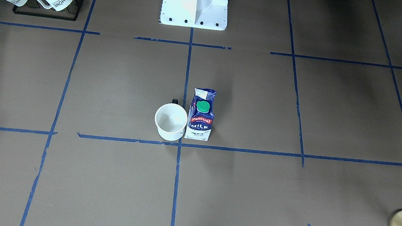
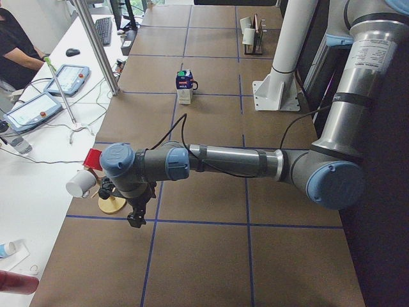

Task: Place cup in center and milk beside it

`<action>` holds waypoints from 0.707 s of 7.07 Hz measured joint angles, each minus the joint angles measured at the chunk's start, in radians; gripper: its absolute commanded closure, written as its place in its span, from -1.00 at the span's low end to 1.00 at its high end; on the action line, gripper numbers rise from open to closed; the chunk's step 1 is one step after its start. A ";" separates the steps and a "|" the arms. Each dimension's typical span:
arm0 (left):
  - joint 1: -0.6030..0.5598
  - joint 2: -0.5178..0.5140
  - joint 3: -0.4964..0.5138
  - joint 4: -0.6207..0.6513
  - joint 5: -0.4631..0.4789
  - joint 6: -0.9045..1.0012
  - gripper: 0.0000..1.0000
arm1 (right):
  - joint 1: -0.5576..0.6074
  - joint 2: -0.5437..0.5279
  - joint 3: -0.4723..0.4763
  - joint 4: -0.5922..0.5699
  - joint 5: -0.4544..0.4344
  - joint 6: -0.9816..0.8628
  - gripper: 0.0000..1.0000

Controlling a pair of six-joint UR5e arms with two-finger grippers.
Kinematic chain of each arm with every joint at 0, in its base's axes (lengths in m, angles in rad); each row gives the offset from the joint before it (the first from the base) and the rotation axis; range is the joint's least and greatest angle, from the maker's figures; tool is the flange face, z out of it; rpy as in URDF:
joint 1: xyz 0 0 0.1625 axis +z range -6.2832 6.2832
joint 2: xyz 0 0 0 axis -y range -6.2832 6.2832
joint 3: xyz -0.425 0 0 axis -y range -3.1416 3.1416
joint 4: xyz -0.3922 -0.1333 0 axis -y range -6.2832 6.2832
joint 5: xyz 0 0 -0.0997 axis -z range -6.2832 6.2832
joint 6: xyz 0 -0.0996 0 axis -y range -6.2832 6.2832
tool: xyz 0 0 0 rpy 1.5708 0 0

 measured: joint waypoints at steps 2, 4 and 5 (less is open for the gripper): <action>0.028 0.005 0.003 0.006 -0.001 -0.019 -1.00 | -0.019 -0.011 -0.003 0.007 -0.004 -0.007 -0.99; 0.072 0.007 -0.003 0.005 -0.004 -0.078 -1.00 | -0.022 -0.032 -0.002 0.028 -0.004 -0.011 -0.99; 0.077 0.017 -0.021 0.011 -0.004 -0.094 -1.00 | -0.022 -0.047 0.003 0.040 -0.003 -0.005 -1.00</action>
